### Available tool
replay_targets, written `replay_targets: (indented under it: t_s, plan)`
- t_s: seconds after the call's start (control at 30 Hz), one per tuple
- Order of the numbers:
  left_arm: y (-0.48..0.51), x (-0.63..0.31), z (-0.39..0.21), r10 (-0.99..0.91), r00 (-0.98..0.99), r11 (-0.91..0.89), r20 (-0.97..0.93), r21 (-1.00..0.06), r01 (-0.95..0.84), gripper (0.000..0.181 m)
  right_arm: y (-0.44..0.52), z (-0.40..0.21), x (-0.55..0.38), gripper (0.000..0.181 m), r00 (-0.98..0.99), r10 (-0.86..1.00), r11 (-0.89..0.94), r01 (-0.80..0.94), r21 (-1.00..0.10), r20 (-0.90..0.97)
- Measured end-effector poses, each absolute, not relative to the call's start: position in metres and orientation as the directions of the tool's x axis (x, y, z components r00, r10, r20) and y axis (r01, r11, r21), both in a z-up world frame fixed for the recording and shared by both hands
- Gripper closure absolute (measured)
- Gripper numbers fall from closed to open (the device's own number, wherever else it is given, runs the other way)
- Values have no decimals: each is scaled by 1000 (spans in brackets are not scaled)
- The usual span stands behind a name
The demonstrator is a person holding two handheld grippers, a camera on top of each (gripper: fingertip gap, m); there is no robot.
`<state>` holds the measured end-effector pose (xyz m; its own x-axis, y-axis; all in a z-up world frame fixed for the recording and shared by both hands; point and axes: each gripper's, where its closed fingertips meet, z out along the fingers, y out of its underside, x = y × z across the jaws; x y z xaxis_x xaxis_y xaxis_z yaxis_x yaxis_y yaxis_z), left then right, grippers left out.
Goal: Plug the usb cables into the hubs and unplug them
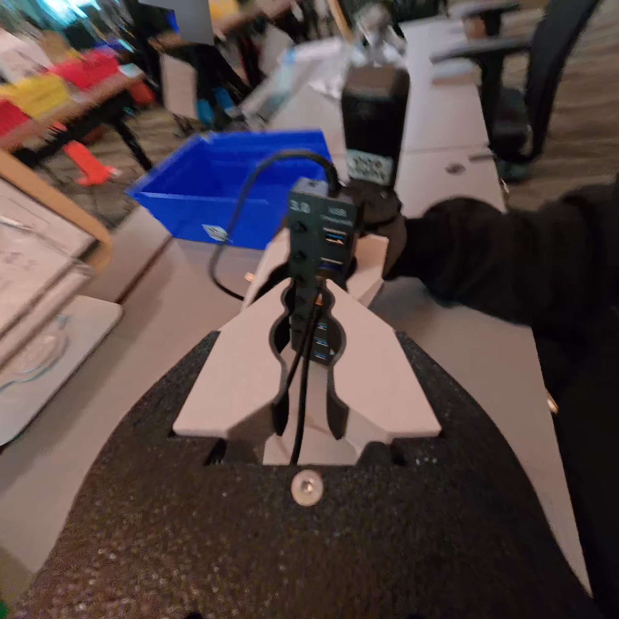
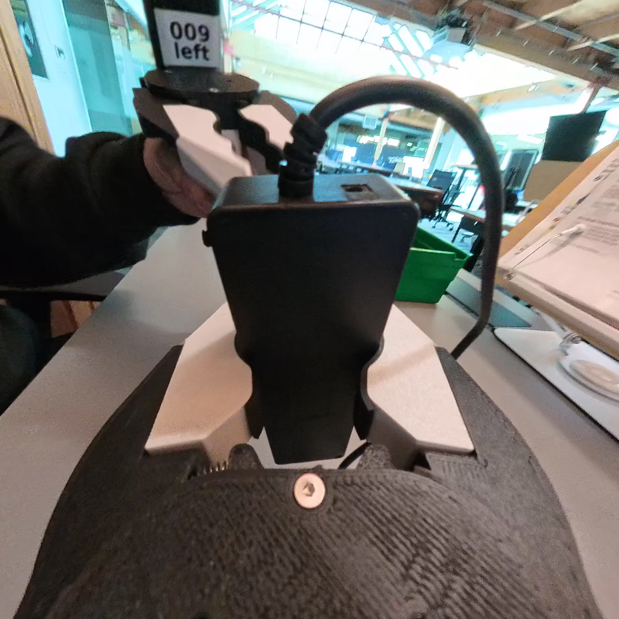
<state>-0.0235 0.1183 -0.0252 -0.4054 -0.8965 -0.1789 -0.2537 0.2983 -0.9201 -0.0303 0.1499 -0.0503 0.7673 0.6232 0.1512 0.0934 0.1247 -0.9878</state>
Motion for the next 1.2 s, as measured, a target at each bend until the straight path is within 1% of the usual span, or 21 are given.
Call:
replay_targets:
  t_s: [0.07, 0.13, 0.17, 0.3, 0.37, 0.47, 0.53, 0.67, 0.77, 0.83, 0.9, 1.0, 1.1, 1.13, 1.2]
  plan:
    - [137, -33, 9, -943, -280, 229, -183, -963, -141, 165, 147, -39, -22, 117, 780, 610, 155, 59, -986, 142]
    - [161, -51, 34, -979, -171, 121, -113, -992, -38, 164, 143, -25, -16, 117, 793, 591, 187, 46, -981, 150]
    - [172, -61, 37, -987, -139, 78, -75, -997, -16, 164, 141, -16, -14, 116, 798, 582, 198, 50, -979, 159]
    - [197, -93, 3, -995, -88, -33, 42, -994, -104, 159, 132, 35, -3, 117, 812, 537, 233, 120, -965, 230]
    - [196, -106, -16, -994, -91, -49, 62, -989, -139, 158, 127, 68, 13, 117, 837, 485, 247, 144, -958, 251]
    - [194, -120, -39, -992, -97, -59, 79, -980, -190, 157, 115, 122, 41, 117, 865, 441, 261, 132, -956, 239]
    - [194, -125, -46, -991, -92, -77, 96, -978, -193, 157, 112, 153, 68, 117, 896, 360, 270, 166, -948, 260]
    - [194, -125, -54, -982, -105, -135, 155, -974, -180, 157, 118, 178, 143, 117, 946, 147, 153, 266, -952, 288]
    - [191, -124, -61, -978, -126, -143, 169, -971, -191, 157, 119, 176, 200, 117, 967, 14, 92, 252, -963, 254]
    - [189, -124, -66, -975, -143, -143, 173, -970, -197, 157, 121, 163, 236, 117, 985, -64, 68, 167, -984, 163]
    - [187, -124, -69, -970, -159, -148, 181, -968, -202, 157, 123, 145, 265, 117, 989, -126, 85, 87, -993, 76]
    - [183, -123, -74, -964, -183, -153, 192, -966, -206, 157, 125, 109, 297, 117, 976, -179, 114, -101, -988, -121]
    - [183, -125, -81, -964, -187, -146, 190, -963, -225, 157, 129, 79, 312, 117, 934, -160, 164, -293, -942, -319]
    - [183, -126, -84, -964, -186, -143, 189, -961, -236, 157, 131, 66, 317, 117, 912, -165, 150, -353, -923, -376]
    - [183, -130, -88, -965, -184, -135, 184, -959, -250, 157, 133, 34, 332, 117, 857, -263, 93, -434, -896, -442]
